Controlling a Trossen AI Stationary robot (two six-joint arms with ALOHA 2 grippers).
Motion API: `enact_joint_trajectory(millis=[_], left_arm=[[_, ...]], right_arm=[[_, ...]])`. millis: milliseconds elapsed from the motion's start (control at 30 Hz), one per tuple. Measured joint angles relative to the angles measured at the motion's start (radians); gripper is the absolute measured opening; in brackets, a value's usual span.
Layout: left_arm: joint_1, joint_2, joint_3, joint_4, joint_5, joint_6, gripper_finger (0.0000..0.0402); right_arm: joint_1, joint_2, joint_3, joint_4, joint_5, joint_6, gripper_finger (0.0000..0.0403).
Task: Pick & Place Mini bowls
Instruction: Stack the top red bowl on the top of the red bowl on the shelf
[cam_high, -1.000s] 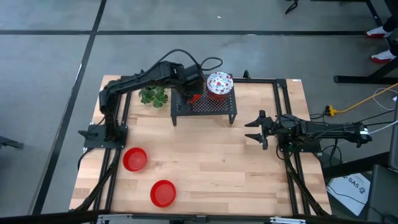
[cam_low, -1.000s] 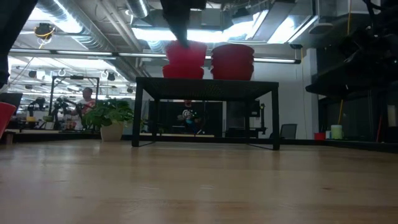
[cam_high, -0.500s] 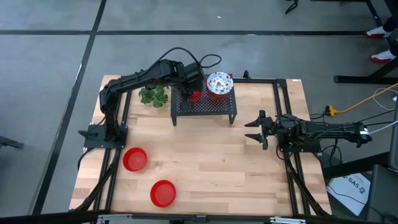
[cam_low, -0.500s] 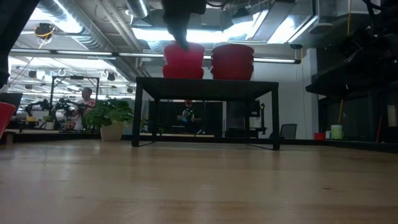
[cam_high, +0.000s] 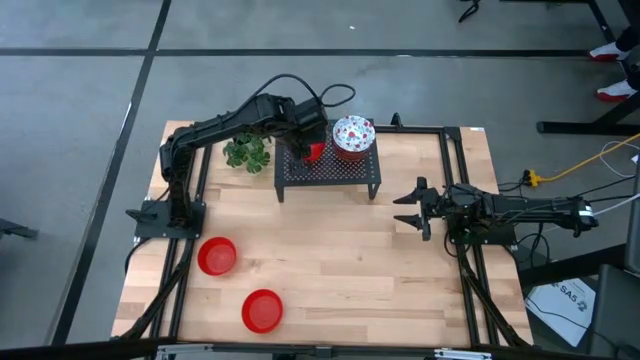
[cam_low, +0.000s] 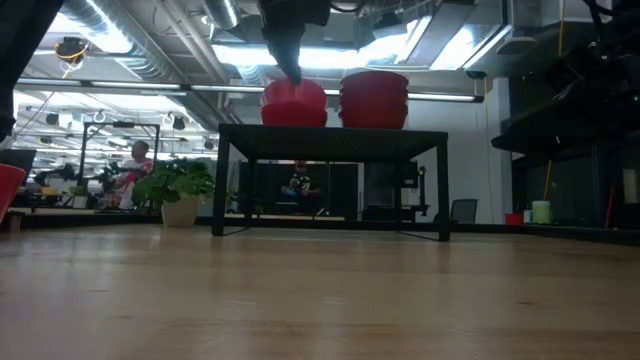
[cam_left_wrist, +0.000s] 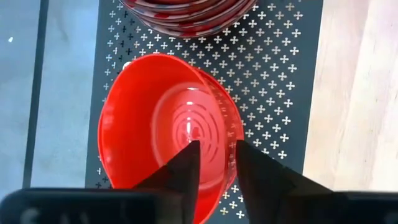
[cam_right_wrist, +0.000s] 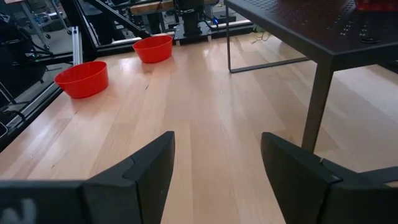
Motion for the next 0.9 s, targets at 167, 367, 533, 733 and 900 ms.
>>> enact_joint_trajectory(millis=[167, 367, 533, 733, 900], left_arm=[[0.000, 0.000, 0.000, 0.000, -0.003, 0.000, 0.0133], [-0.003, 0.000, 0.000, 0.000, 0.038, -0.002, 0.0144], [-0.021, 0.000, 0.000, 0.000, 0.018, 0.002, 0.0094], [-0.032, 0.000, 0.000, 0.000, 0.018, -0.001, 0.0013], [-0.034, 0.000, 0.000, 0.004, 0.000, -0.012, 0.0003]], right_arm=[[0.000, 0.000, 0.000, 0.000, 0.000, 0.000, 0.0236], [0.000, 0.000, 0.000, 0.000, 0.000, 0.000, 0.0236], [0.000, 0.000, 0.000, 0.000, 0.000, 0.000, 0.0236], [0.000, 0.000, 0.000, 0.000, 0.000, 0.000, 0.0236], [0.000, 0.000, 0.000, 0.000, 0.000, 0.000, 0.0236]])
